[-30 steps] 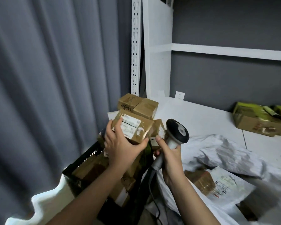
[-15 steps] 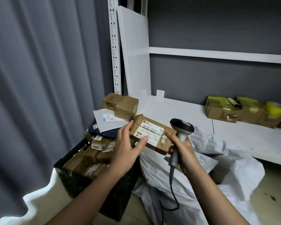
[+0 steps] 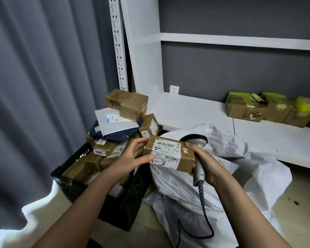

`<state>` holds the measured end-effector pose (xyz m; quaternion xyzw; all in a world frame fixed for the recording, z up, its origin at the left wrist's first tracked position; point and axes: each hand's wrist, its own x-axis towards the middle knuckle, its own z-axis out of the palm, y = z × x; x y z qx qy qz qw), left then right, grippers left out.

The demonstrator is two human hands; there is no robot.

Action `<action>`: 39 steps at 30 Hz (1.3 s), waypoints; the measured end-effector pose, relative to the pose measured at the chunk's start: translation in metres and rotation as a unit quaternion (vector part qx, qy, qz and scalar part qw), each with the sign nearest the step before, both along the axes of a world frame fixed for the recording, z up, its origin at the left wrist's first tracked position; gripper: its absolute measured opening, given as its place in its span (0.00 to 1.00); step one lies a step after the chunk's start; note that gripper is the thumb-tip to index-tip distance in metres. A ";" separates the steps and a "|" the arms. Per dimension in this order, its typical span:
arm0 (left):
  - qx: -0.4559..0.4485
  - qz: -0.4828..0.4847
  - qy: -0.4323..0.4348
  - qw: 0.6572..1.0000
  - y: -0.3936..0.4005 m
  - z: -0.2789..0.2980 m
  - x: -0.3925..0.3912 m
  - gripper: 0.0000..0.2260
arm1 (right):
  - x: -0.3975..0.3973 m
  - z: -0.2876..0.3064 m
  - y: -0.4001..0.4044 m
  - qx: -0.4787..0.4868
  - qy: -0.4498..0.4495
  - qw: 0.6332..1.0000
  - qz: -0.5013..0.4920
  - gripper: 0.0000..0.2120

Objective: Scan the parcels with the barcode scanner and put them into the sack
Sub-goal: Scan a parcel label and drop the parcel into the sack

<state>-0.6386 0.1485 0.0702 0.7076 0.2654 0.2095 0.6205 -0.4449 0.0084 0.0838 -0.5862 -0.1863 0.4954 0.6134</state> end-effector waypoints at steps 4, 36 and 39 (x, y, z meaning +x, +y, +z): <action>-0.049 0.049 -0.014 0.997 0.003 0.003 0.007 0.26 | 0.004 -0.009 0.005 0.001 0.014 1.000 -0.023 0.13; -0.318 0.259 -0.133 0.902 0.032 -0.012 0.015 0.16 | -0.058 0.003 -0.009 0.050 -0.248 0.967 0.010 0.15; -0.322 0.263 -0.128 0.900 0.032 -0.012 0.014 0.13 | -0.058 0.002 -0.009 0.055 -0.245 0.968 0.002 0.15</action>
